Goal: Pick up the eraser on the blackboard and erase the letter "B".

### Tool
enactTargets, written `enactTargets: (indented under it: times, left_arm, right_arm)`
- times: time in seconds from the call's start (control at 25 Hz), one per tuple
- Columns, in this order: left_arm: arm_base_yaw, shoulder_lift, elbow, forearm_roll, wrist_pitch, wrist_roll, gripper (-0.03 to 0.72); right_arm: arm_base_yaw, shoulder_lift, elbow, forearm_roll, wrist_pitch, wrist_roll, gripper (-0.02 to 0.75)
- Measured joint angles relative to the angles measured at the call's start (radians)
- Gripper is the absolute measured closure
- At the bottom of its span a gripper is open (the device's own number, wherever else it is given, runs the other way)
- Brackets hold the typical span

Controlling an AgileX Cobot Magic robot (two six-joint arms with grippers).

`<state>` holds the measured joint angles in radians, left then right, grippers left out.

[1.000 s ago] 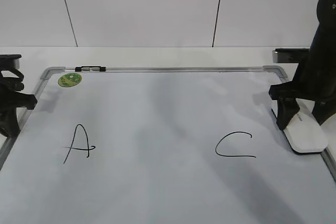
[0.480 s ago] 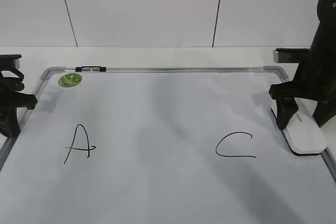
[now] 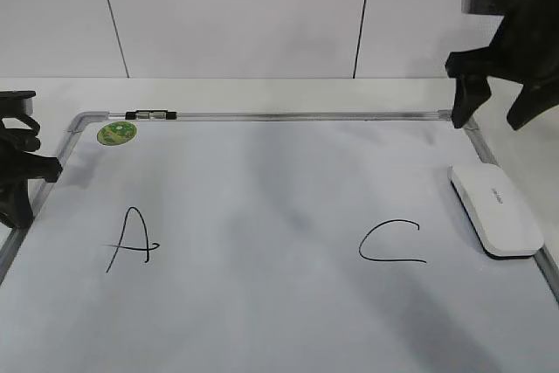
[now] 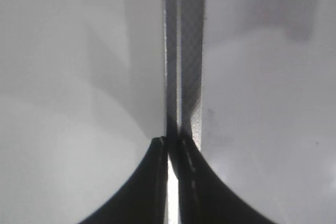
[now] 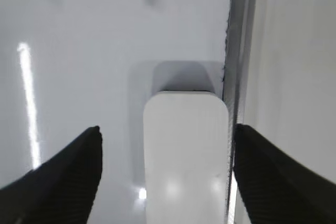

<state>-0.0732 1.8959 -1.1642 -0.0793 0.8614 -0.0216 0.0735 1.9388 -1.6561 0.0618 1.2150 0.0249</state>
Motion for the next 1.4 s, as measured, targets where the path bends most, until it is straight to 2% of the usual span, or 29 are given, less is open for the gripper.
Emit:
enactTargets:
  times: [0.36, 0.6, 0.88, 1.0, 1.16, 1.4]
  left_arm:
    - [0.0, 0.0, 0.0, 0.0, 0.0, 0.0, 0.664]
    - [0.0, 0.004, -0.017, -0.002, 0.018, 0.005, 0.58]
    - [-0.002, 0.004, -0.073, -0.017, 0.082, 0.008, 0.531]
    - [-0.002, 0.004, -0.097, -0.017, 0.109, 0.008, 0.484]
    - [-0.002, -0.026, -0.128, 0.018, 0.169, 0.008, 0.43]
    - [-0.002, -0.131, -0.143, 0.1, 0.321, 0.008, 0.421]
  right_arm:
    - [0.0, -0.087, -0.007, 0.045, 0.01, 0.004, 0.146]
    - [0.0, -0.107, -0.007, 0.059, 0.011, 0.004, 0.146]
    - [0.0, -0.107, -0.007, 0.063, 0.011, 0.004, 0.146]
    - [0.0, -0.107, -0.007, 0.071, 0.011, 0.004, 0.146]
    - [0.0, -0.107, -0.007, 0.089, 0.011, 0.004, 0.146]
    - [0.0, -0.129, -0.007, 0.093, 0.012, 0.004, 0.146]
